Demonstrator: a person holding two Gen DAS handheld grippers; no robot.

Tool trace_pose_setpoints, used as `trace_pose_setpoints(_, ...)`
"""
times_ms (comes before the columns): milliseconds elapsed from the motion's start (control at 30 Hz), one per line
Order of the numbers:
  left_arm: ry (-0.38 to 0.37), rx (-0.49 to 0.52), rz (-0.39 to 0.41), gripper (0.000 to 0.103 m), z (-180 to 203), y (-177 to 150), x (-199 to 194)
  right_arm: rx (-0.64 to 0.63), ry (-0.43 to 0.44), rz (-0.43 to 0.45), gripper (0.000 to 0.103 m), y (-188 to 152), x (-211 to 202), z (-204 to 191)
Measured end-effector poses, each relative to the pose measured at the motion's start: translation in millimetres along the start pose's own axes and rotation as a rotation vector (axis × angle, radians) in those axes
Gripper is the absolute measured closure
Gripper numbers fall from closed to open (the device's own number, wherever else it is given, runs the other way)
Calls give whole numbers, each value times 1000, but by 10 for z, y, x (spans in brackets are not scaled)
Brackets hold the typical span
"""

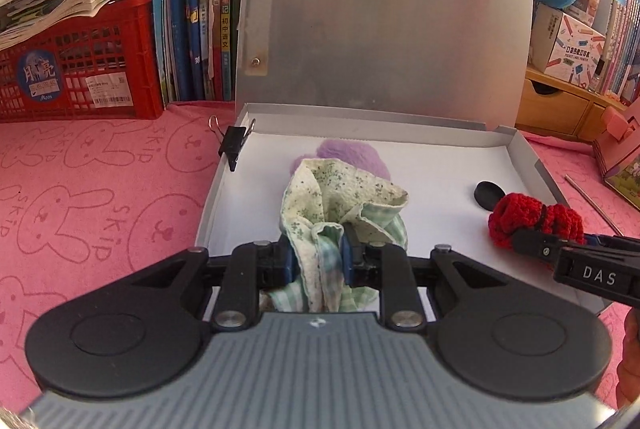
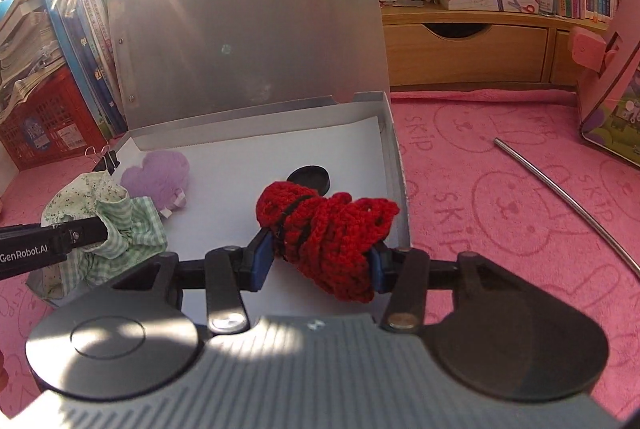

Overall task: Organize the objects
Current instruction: 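Carry the green cloth and red knitted item over the white box with both grippers, then open both grippers to drop the cloth and knitted item into the box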

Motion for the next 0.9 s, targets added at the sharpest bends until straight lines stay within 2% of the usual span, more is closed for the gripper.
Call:
trace_pose_setpoints(333, 20, 25, 9, 77, 67, 55, 174, -37, -12, -11, 52, 113, 152, -20)
trace_pose_setpoints(733, 35, 29, 19, 77, 59, 67, 262, -22, -9, -23, 52, 139, 258, 14)
trace_pose_setpoints(867, 29, 33, 32, 75, 69, 67, 188, -6, 18, -18, 45, 151, 225, 20)
trace_pose_setpoints(900, 22, 28, 33, 70, 67, 73, 166, 0, 20, -11, 39, 156, 204, 24)
Point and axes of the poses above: each gripper's, at about its wrist camera, not at the fingertips, and x roughly the way its jaws point, z to its right, y to its top, the point moved 9 cm from there along x, roughly the way its jaws point, and after that the axes turned 14 degrees about y, right-handed, at the moved point
